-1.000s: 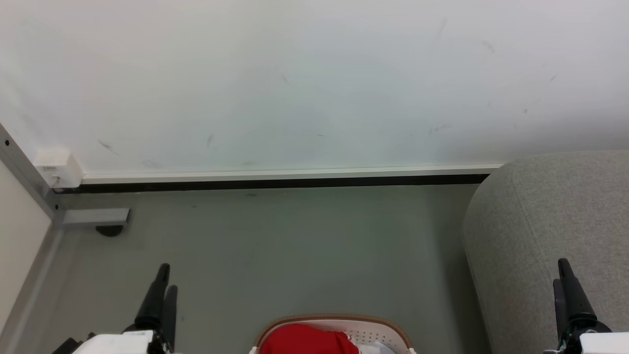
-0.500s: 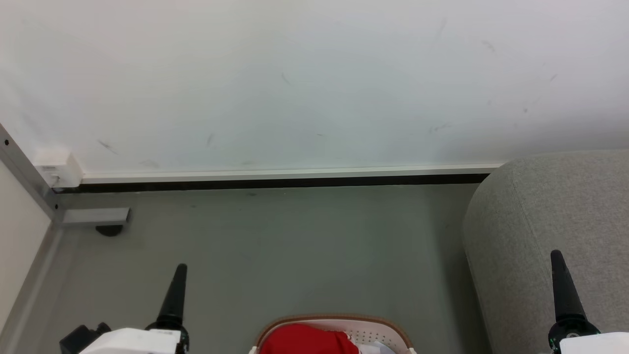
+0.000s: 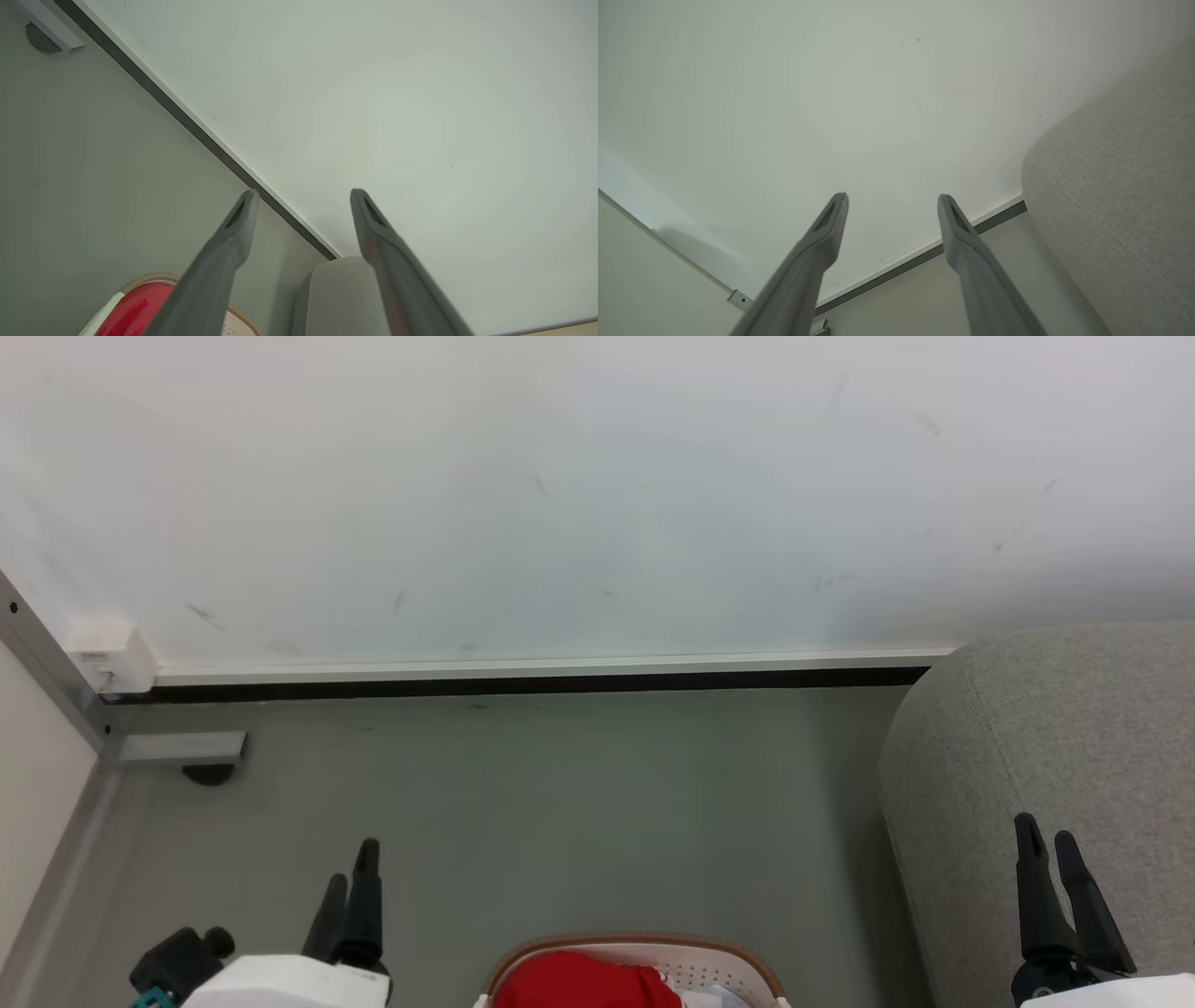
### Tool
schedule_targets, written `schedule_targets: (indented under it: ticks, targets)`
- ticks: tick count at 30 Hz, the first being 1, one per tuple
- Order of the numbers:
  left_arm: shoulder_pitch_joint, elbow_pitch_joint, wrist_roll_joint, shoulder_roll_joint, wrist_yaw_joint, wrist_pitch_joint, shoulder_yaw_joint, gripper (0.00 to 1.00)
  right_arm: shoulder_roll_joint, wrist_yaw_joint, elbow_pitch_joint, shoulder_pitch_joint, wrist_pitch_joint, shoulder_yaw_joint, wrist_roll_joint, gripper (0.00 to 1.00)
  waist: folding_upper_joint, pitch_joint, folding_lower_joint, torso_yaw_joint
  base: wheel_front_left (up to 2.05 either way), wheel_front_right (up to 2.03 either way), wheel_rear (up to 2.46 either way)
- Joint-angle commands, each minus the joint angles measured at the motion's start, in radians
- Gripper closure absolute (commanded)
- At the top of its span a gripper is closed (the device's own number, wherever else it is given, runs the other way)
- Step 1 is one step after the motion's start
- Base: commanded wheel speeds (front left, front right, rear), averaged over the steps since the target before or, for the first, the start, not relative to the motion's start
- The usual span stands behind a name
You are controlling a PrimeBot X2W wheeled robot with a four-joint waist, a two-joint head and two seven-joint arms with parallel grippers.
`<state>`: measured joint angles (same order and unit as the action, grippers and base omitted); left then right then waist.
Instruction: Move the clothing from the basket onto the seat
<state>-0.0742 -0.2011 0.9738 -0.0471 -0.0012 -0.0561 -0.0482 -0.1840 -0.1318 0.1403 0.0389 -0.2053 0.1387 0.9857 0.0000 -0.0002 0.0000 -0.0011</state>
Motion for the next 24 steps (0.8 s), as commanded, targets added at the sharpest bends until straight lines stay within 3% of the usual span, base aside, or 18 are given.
schedule_targets:
  ticks: [1,24]
  targets:
    - [-0.008,0.012,-0.046,-0.010,0.003,-0.011,-0.005,0.00,0.000,0.001,-0.015,0.002,-0.007,-0.013,-0.050,0.00,0.0000,0.000,0.0000,0.000,0.00,0.00,0.00]
    - [0.006,-0.001,-0.371,-0.009,0.013,-0.081,-0.027,0.00,0.046,0.001,0.006,-0.018,-0.025,-0.072,-0.420,0.00,0.0000,0.000,0.0000,0.000,0.00,0.00,0.00]
